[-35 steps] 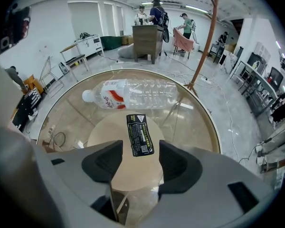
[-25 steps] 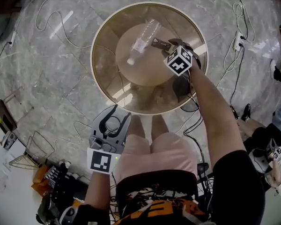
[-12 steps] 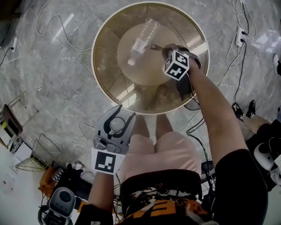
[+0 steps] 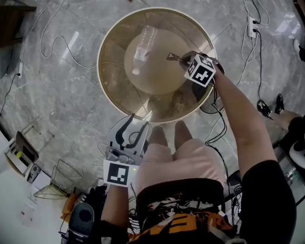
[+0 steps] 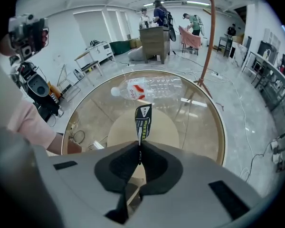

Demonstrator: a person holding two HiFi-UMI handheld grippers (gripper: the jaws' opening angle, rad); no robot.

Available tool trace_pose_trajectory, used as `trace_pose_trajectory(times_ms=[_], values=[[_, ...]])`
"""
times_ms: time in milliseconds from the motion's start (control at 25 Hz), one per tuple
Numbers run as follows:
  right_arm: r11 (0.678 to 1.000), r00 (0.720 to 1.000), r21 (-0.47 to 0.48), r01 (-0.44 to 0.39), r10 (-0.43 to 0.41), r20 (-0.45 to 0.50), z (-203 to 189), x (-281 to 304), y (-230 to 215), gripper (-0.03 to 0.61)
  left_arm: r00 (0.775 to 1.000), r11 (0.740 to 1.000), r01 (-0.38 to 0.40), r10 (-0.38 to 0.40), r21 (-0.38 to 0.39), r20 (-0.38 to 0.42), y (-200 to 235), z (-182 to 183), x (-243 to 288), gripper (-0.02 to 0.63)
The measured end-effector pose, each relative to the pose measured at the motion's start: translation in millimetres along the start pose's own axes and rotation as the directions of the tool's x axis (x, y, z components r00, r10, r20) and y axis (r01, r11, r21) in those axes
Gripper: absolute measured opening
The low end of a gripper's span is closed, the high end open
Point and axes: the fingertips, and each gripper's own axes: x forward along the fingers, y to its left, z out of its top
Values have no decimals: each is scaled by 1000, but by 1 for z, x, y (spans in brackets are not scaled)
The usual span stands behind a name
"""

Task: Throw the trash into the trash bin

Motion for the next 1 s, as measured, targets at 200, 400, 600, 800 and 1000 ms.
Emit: trace_pose_trajectory(times_ms=[200, 400, 600, 800, 1000], values=[[996, 1000, 82, 21, -20, -10, -47, -39, 9, 23, 997, 994, 80, -80, 72, 1, -31, 25, 15, 178], [981, 999, 188, 45, -41, -29, -114, -71, 39, 23, 984, 972, 178, -177, 155, -23, -70, 42, 28, 178], [950, 995, 301, 80, -59, -79, -201, -88, 63, 23, 963, 940, 269, -266, 210, -42, -110, 49, 55, 178], [907, 991, 406, 114, -75, -110, -275, -97, 97, 23, 926, 894, 377, -361, 244, -110, -158, 35, 81, 178], [880, 985, 455, 140, -77, -154, -329, -98, 132, 23, 893, 849, 451, -429, 274, -139, -195, 32, 97, 176]])
